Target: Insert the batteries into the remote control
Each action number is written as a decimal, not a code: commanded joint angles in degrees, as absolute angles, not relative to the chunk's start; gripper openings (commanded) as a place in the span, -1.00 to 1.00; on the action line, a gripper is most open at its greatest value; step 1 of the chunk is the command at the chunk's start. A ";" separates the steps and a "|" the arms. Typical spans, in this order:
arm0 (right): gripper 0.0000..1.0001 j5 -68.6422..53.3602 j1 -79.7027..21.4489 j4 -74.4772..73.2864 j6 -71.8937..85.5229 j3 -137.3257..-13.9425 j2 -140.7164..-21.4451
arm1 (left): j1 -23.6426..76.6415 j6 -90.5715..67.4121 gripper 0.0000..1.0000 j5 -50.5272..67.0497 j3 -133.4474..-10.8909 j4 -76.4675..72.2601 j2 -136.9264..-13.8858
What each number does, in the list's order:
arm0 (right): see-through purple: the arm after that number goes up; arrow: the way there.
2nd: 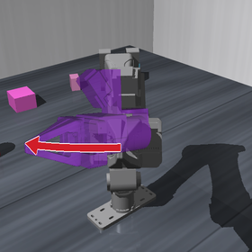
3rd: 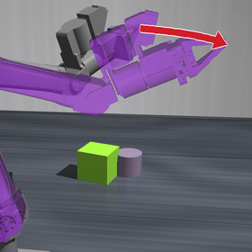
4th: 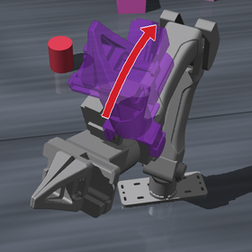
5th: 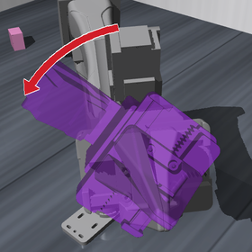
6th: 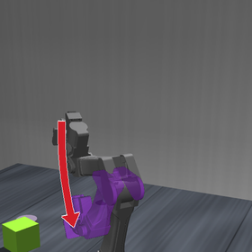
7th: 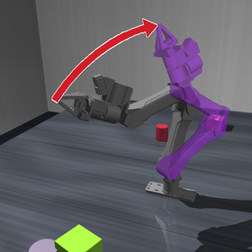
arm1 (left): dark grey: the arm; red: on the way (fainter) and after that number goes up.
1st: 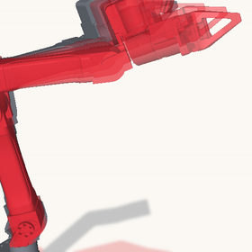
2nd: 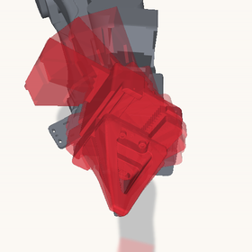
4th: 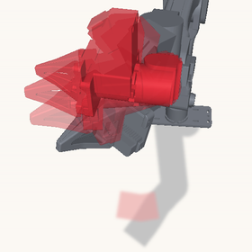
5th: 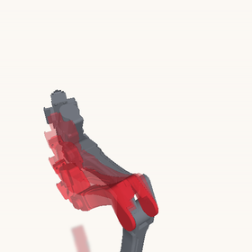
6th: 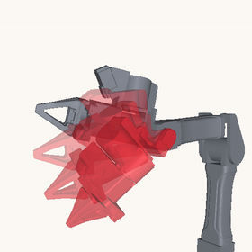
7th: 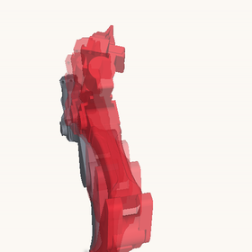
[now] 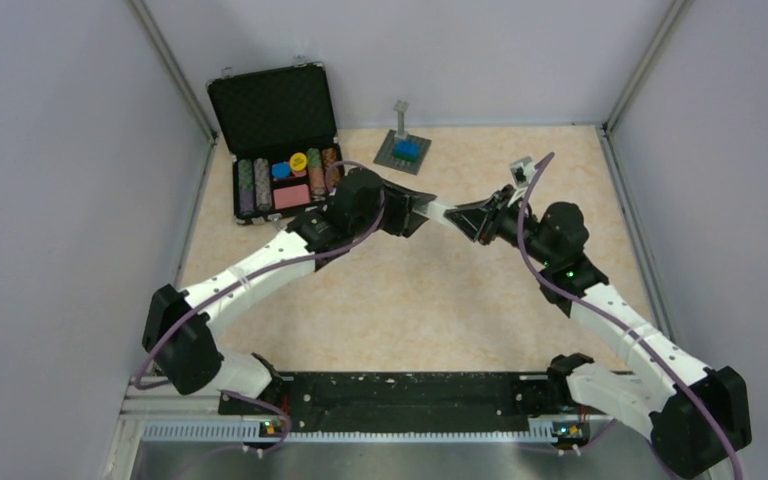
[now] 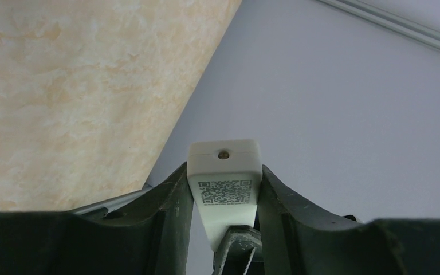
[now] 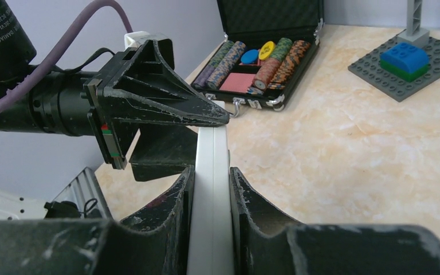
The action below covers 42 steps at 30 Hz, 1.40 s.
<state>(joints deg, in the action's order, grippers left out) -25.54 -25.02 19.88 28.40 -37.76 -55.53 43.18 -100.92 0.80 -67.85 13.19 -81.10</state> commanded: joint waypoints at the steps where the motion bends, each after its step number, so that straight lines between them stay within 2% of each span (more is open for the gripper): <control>1: -1.00 -25.72 -26.69 27.44 26.76 -37.73 -55.67 | 43.33 -102.17 -0.20 4.38 -69.73 12.52 -84.12; 7: -1.00 -25.71 -27.16 28.64 26.37 -36.76 -56.71 | 43.37 -101.28 0.13 4.84 -69.98 12.57 -85.30; 11: -1.00 -25.47 -27.31 29.21 26.23 -36.53 -57.52 | 43.33 -100.76 0.22 5.08 -70.58 12.48 -86.10; 12: -1.00 -25.43 -27.33 29.16 26.16 -36.56 -57.69 | 43.33 -100.69 0.17 5.14 -70.72 12.34 -86.29; 13: -1.00 -25.33 -27.38 29.03 26.23 -36.64 -57.91 | 43.33 -100.57 0.04 5.11 -70.80 12.28 -86.34; 15: -1.00 -24.96 -27.50 28.69 25.92 -36.67 -58.23 | 43.33 -100.51 -0.29 4.65 -70.90 12.47 -86.33; 16: -1.00 -24.77 -27.59 28.46 25.73 -36.68 -58.39 | 43.33 -100.52 -0.52 4.46 -70.91 12.55 -86.31; 19: -1.00 -24.30 -27.82 27.65 25.57 -36.87 -59.21 | 43.26 -100.42 -1.00 4.15 -70.88 13.01 -86.31; 20: -1.00 -24.35 -27.87 26.97 25.59 -37.24 -59.54 | 43.25 -100.31 -1.00 3.95 -70.86 13.06 -86.39; 21: -0.95 -24.53 -27.86 25.33 25.60 -37.90 -59.89 | 43.10 -100.11 -1.00 3.69 -70.90 13.44 -86.45; 22: -0.81 -25.15 -27.86 23.73 25.59 -38.75 -60.22 | 42.92 -99.75 -1.00 3.36 -70.92 13.80 -86.32; 25: -0.18 -26.38 -27.86 16.66 26.04 -42.41 -60.70 | 41.95 -98.15 -1.00 2.12 -70.06 14.98 -85.38; 26: -0.04 -27.15 -27.91 14.86 26.33 -43.40 -60.43 | 41.49 -97.78 -1.00 1.94 -69.59 15.02 -84.71; 29: 0.22 -28.29 -27.78 11.37 28.13 -44.70 -59.95 | 39.94 -96.56 -1.00 1.76 -68.38 15.11 -83.17; 33: 0.36 -29.89 -27.77 9.47 30.01 -44.79 -59.91 | 38.35 -96.21 -1.00 2.27 -66.68 15.24 -81.52; 42: 0.39 -31.53 -27.70 6.23 29.57 -42.85 -58.58 | 35.80 -94.09 -1.00 4.36 -63.90 14.05 -78.98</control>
<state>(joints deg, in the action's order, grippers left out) -29.93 -27.38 7.20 29.78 -42.44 -60.64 36.51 -96.66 2.92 -64.45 16.75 -81.93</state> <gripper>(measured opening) 0.693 0.457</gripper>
